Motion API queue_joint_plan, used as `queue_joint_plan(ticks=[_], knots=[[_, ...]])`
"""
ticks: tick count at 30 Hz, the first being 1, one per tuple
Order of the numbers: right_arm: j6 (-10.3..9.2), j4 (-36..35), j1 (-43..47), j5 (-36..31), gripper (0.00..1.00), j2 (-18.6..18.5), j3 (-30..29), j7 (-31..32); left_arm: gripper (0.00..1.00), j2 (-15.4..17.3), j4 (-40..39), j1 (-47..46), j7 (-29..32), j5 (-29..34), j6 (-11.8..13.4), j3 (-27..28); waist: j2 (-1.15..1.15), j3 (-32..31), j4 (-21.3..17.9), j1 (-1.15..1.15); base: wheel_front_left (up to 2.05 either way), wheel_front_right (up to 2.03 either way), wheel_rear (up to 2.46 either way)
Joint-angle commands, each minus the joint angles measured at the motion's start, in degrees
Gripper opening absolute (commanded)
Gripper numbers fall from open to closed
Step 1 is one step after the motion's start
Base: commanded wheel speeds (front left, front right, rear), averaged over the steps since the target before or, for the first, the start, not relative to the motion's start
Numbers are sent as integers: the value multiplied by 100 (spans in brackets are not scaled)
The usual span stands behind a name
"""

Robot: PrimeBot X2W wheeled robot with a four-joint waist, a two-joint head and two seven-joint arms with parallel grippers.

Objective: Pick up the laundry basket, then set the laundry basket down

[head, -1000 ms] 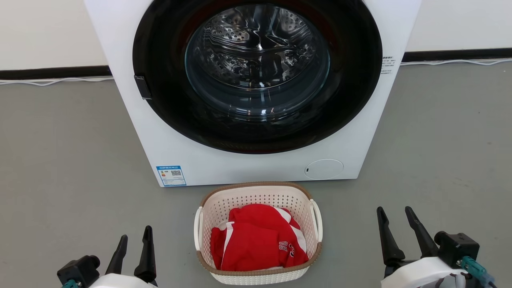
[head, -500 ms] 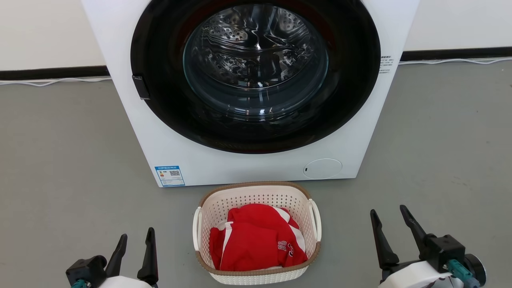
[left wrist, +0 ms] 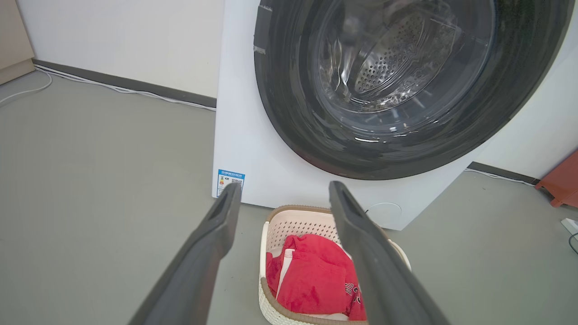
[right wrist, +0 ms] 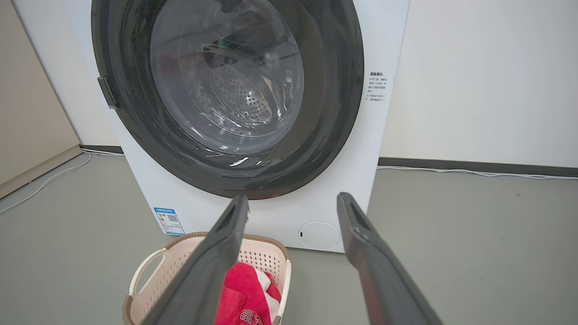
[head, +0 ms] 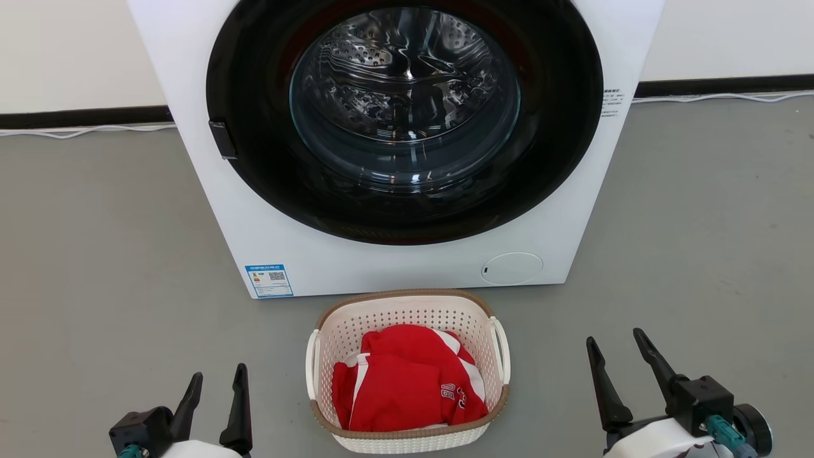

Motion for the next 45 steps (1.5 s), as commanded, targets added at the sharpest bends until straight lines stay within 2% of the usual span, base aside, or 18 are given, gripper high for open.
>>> queue_joint_plan(ticks=[1,12,23,33,36,45], knots=[[40,-116,-253,-43,100,-28,116,-82,100,73,-118,-79,-60,22,-35,171,0,-1,-2,0,0,0,0],[40,-47,-300,111,100,-14,91,-82,100,73,-119,-135,-60,-6,-35,134,0,108,2,0,0,0,0],[40,212,-833,88,100,-4,41,-82,100,120,39,-691,-60,-62,-35,13,0,840,82,0,0,0,0],[40,1454,-2238,-94,100,-5,55,-82,100,406,1034,-2064,-60,-269,-35,-621,0,2082,202,0,0,0,0],[40,2131,-2822,-208,100,-42,175,-78,100,468,1613,-2717,-60,-290,-35,-969,0,2552,269,0,0,0,0],[40,3307,-4005,-328,100,-32,318,19,100,422,2790,-4046,7,-607,-35,-1789,0,3486,363,0,0,0,0]])
